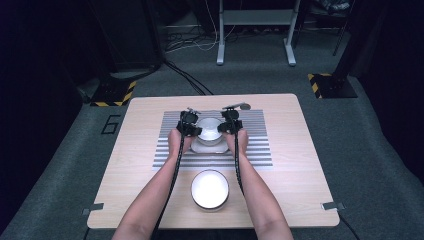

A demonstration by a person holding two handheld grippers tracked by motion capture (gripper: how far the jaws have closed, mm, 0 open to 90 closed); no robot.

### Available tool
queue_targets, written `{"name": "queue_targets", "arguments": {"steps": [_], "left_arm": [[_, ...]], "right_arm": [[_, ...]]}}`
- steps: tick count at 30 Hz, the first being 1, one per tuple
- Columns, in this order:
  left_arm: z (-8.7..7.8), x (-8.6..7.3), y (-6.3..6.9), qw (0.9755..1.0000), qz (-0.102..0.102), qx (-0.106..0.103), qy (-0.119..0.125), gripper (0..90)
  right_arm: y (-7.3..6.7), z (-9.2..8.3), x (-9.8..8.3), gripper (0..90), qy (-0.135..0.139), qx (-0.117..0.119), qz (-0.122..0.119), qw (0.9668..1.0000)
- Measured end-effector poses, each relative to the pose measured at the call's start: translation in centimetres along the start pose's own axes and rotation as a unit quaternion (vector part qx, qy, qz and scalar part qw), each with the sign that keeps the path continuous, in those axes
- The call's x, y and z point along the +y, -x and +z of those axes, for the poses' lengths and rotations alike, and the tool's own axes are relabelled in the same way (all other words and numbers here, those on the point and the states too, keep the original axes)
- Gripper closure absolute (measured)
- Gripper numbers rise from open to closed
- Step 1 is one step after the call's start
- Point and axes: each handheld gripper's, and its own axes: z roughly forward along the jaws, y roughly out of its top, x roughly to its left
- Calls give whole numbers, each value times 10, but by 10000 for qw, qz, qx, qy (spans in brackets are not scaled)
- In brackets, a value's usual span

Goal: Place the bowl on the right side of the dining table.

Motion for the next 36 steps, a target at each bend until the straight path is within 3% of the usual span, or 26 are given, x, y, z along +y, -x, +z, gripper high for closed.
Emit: {"name": "queue_targets", "arguments": {"steps": [4, 9, 10, 11, 12, 15, 16, 17, 18, 24, 36], "left_arm": [[0, -1, 0, 10000, 2, 5, -19, 708], [-1, -1, -3, 9999, -68, 18, -74, 616], [-1, -1, -3, 9999, -94, 37, -80, 584], [-3, -1, -4, 9999, -85, 42, -94, 509], [-4, -1, -4, 9999, -97, 45, -108, 509], [-9, -1, -6, 9999, -95, 14, -119, 415], [-11, -1, -6, 9999, -108, 0, -93, 361], [-13, -1, -6, 9999, -109, -16, -96, 361], [-16, -1, -7, 9999, -101, -15, -91, 294], [-31, -3, -7, 9998, -163, -30, 55, 149], [-58, -9, -3, 9998, -8, -110, 194, 35]], "right_arm": [[0, 0, 0, 796, 1, 26, -27, 10000], [-2, 0, -1, 677, -22, -146, -234, 9996], [-2, 0, -1, 624, 9, -174, -256, 9995], [-3, -2, -1, 512, 49, -241, -316, 9992], [-3, -2, -1, 512, 49, -241, -316, 9992], [-4, -6, -1, 328, 98, -305, -364, 9988], [-5, -11, -2, 228, 184, -352, -423, 9983], [-5, -11, -2, 228, 184, -352, -423, 9983], [-7, -16, -2, 163, 228, -348, -473, 9980], [-10, -27, -6, 105, 299, -353, -686, 9966], [-17, -61, -20, 38, 564, -287, -1130, 9916]]}}
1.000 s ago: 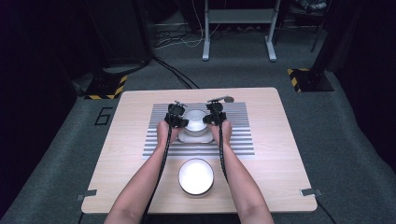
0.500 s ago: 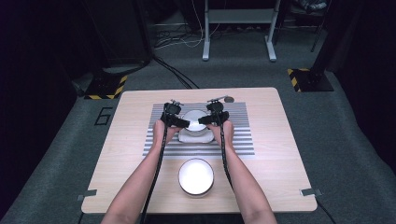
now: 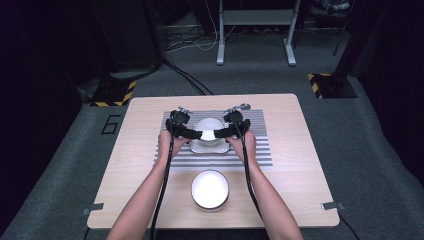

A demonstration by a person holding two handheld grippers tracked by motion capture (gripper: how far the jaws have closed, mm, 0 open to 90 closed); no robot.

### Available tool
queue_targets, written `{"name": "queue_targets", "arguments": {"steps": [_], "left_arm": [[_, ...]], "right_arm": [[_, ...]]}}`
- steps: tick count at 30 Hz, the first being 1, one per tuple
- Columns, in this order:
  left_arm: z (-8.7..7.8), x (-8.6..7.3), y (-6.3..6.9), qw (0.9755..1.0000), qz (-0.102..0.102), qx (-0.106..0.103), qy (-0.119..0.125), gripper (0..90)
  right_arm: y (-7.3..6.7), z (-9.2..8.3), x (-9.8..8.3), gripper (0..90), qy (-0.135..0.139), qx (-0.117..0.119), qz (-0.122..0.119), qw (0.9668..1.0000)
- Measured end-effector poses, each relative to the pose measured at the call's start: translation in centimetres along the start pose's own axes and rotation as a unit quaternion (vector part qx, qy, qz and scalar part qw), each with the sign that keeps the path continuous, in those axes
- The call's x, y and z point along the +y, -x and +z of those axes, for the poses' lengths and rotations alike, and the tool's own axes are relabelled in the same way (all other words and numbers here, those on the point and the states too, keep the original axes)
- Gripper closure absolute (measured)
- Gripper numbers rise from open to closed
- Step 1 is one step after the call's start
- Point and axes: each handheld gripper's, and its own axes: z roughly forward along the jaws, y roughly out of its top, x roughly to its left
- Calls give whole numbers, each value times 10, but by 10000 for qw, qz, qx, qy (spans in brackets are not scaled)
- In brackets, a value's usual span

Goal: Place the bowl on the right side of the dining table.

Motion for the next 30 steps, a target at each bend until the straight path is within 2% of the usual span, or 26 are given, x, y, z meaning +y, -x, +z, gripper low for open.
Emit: {"name": "queue_targets", "arguments": {"steps": [8, 14, 25, 30], "left_arm": [[-20, -11, 1, 9999, 148, -4, 82, 21], [-37, -26, 3, 9994, 310, -1, 172, 8], [-68, -65, -4, 9987, 389, 93, 318, 4], [-81, -83, -4, 9982, 451, 153, 367, 4]], "right_arm": [[-8, -28, -8, 0, 247, 49, -269, 9993], [-15, -48, -18, 0, 354, 101, -430, 9984], [-9, -88, -42, 0, 585, 49, -708, 9958], [-4, -101, -57, 0, 582, -55, -696, 9959]]}}
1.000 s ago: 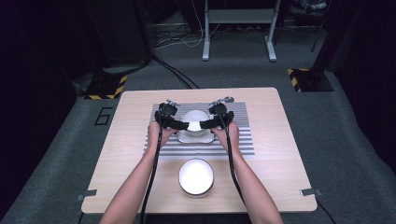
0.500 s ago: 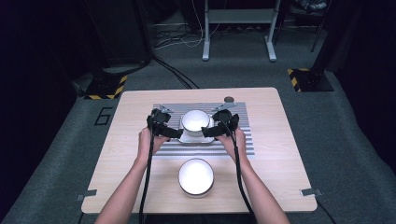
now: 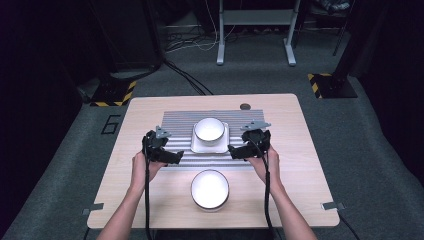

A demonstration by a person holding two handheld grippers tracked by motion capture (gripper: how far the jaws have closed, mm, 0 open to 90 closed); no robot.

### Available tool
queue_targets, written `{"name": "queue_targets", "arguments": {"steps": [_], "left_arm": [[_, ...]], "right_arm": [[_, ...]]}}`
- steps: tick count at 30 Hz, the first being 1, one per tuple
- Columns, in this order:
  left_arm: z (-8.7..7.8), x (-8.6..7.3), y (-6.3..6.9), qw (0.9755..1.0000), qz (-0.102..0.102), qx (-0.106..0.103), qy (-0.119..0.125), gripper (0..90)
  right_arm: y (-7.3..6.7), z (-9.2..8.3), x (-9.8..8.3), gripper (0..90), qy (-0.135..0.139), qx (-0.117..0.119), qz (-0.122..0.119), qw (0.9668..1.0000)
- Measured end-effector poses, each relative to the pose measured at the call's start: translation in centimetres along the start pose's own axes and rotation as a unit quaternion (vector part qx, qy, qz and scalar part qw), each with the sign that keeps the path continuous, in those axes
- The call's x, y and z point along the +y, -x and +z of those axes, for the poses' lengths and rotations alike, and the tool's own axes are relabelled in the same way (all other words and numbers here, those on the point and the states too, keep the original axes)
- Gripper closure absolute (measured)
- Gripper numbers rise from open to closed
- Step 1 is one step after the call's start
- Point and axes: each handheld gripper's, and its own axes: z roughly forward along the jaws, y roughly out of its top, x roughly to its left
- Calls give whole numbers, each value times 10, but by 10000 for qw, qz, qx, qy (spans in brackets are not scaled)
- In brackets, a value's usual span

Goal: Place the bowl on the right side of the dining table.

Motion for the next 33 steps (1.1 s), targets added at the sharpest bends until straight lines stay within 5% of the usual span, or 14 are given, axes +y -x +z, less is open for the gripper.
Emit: {"name": "queue_targets", "arguments": {"steps": [19, 33], "left_arm": [[-45, -54, -3, 9993, -101, 263, 258, 4], [-57, -116, -19, 9964, -612, 544, 206, 2]], "right_arm": [[16, -56, -53, 0, 187, -393, 104, 9990], [34, -85, -109, 0, 148, -815, 369, 9959]]}}
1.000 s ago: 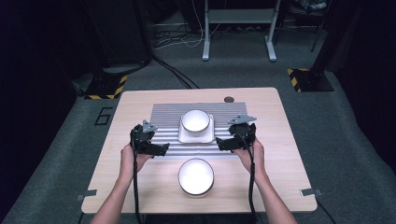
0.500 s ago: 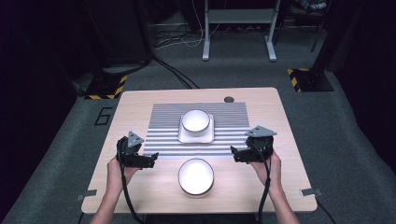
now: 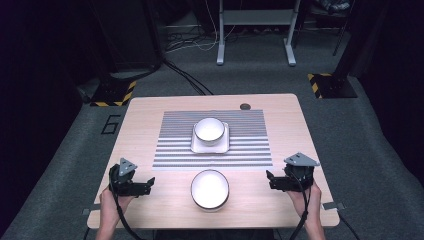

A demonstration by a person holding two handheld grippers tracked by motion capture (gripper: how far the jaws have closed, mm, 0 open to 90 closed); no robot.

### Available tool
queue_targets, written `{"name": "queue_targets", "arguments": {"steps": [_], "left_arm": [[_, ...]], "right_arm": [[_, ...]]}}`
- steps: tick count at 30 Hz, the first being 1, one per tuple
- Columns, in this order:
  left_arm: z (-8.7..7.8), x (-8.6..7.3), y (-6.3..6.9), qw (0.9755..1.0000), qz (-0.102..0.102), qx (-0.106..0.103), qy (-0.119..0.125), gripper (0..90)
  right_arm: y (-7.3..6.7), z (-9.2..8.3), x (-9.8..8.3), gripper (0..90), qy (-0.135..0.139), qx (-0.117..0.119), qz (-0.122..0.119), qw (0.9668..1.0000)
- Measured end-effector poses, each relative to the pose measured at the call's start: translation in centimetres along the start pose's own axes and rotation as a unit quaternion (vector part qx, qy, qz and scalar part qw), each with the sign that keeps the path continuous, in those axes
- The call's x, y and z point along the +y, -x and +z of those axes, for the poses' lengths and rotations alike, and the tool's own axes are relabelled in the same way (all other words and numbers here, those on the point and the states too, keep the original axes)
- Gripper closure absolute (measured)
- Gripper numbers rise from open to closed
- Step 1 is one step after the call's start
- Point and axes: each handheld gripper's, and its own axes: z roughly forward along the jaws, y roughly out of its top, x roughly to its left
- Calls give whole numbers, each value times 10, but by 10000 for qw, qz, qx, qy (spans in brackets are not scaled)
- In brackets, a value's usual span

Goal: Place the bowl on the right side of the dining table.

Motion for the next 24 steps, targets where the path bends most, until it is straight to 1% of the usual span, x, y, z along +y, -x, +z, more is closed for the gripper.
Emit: {"name": "queue_targets", "arguments": {"steps": [2, 4, 8, 10, 11, 12, 13, 14, 15, 16, 17, 18, 19, 20, 22, 24], "left_arm": [[0, -8, -4, 10000, -70, 56, -4, 2], [2, -17, -7, 9999, -111, 125, -29, 2], [11, -34, -9, 9994, -206, 166, -221, 1], [17, -42, -9, 9990, -224, 195, -332, 1], [18, -43, -9, 9990, -224, 199, -329, 1], [21, -46, -9, 9988, -261, 196, -368, 1], [23, -48, -9, 9988, -256, 191, -381, 1], [26, -51, -8, 9986, -268, 205, -418, 1], [28, -53, -8, 9988, -337, 150, -337, 0], [29, -54, -8, 9987, -411, 114, -267, 0], [30, -56, -9, 9987, -472, 71, -201, 0], [31, -56, -9, 9985, -508, 51, -203, 0], [31, -55, -10, 9983, -537, 78, -233, 0], [32, -54, -10, 9981, -564, 63, -231, 0], [35, -52, -12, 9973, -686, 38, -249, 0], [38, -50, -13, 9972, -698, 41, -259, 0]], "right_arm": [[3, 0, -10, 0, -86, -149, 6, 9999], [6, 2, -21, 0, -144, -241, 26, 9996], [12, 10, -45, 0, -372, -340, 136, 9986], [15, 15, -55, 0, -495, -336, 213, 9980], [18, 19, -63, 0, -565, -338, 259, 9975], [19, 21, -65, 0, -605, -340, 274, 9972], [20, 24, -70, 0, -665, -339, 324, 9967], [21, 26, -73, 0, -708, -354, 326, 9963], [22, 28, -77, 0, -790, -391, 333, 9956], [23, 28, -79, 0, -762, -380, 347, 9958], [23, 28, -79, 0, -738, -432, 367, 9957], [23, 28, -79, 0, -703, -502, 347, 9957], [23, 28, -79, 0, -693, -512, 357, 9956], [23, 29, -80, 0, -664, -497, 395, 9958], [25, 29, -81, 0, -665, -472, 494, 9954], [27, 30, -81, 0, -706, -391, 620, 9948]]}}
